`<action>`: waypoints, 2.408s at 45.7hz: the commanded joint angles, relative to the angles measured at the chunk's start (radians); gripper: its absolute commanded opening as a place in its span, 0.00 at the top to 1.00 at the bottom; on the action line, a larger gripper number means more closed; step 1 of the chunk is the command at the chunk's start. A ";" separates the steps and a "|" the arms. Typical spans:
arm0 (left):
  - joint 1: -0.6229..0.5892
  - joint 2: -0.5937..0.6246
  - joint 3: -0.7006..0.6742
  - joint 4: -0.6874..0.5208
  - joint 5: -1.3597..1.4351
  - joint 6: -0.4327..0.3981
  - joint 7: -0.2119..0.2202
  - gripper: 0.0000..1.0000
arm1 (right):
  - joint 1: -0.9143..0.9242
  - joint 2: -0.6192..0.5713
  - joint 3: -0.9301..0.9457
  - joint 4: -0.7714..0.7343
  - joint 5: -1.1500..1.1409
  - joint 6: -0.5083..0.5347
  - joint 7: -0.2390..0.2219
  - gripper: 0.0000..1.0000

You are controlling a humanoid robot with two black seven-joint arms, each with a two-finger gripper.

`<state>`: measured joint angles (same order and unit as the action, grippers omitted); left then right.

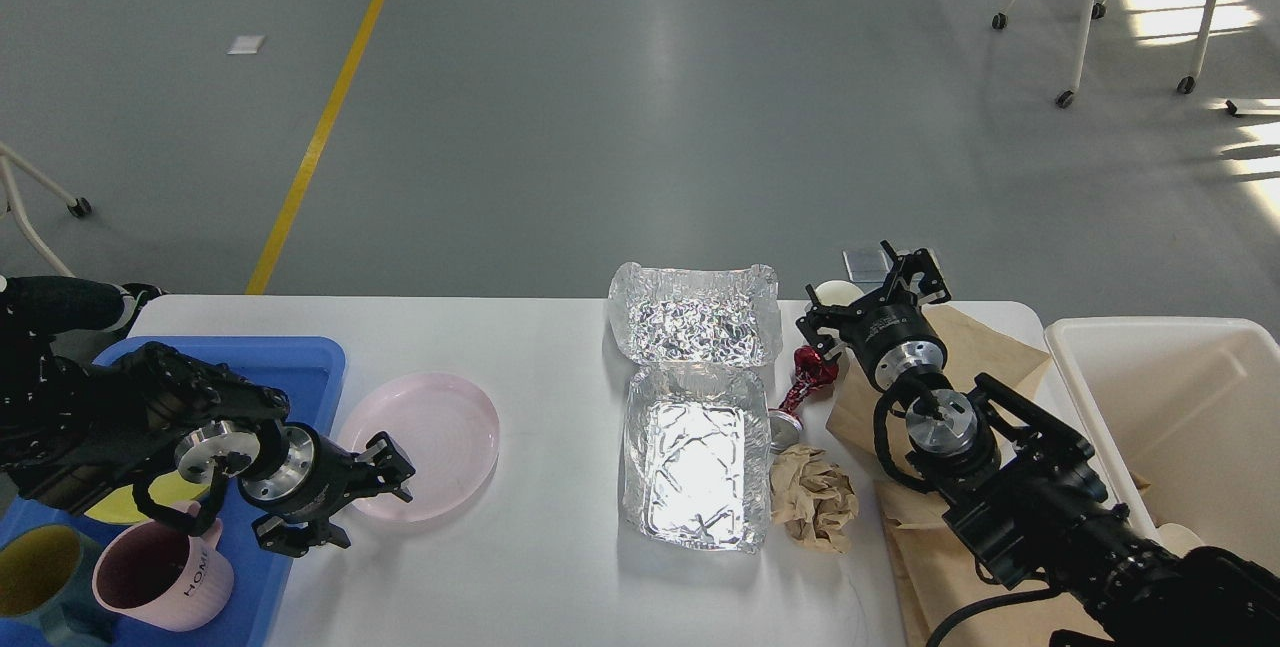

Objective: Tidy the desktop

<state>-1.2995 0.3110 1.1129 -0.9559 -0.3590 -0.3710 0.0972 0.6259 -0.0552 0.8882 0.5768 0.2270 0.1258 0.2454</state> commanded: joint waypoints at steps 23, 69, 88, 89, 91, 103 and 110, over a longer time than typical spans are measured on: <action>0.003 -0.001 0.002 0.014 0.002 0.053 0.001 0.27 | 0.000 0.000 0.000 0.000 0.000 0.000 0.000 0.00; 0.014 -0.013 0.005 0.019 0.006 0.056 0.010 0.45 | 0.000 0.000 0.000 0.000 0.000 0.000 0.000 0.00; 0.019 -0.013 0.005 0.019 0.006 0.069 0.010 0.51 | 0.000 0.000 0.000 0.000 0.000 0.000 0.000 0.00; 0.019 -0.013 0.005 0.019 0.006 0.066 0.010 0.53 | 0.000 0.000 0.000 0.000 0.000 0.000 0.000 0.00; 0.019 -0.013 0.005 0.017 0.006 0.061 0.010 0.56 | 0.000 0.000 0.000 0.000 0.000 0.000 0.000 0.00; 0.020 -0.020 0.005 0.017 0.006 0.066 0.016 0.57 | 0.000 0.000 0.000 0.000 0.000 0.000 0.000 0.00; 0.020 -0.020 0.005 0.017 0.006 0.066 0.032 0.59 | 0.000 0.000 0.000 0.000 0.000 0.000 0.000 0.00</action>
<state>-1.2793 0.2915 1.1182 -0.9388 -0.3527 -0.3050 0.1187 0.6259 -0.0552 0.8882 0.5768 0.2270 0.1258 0.2454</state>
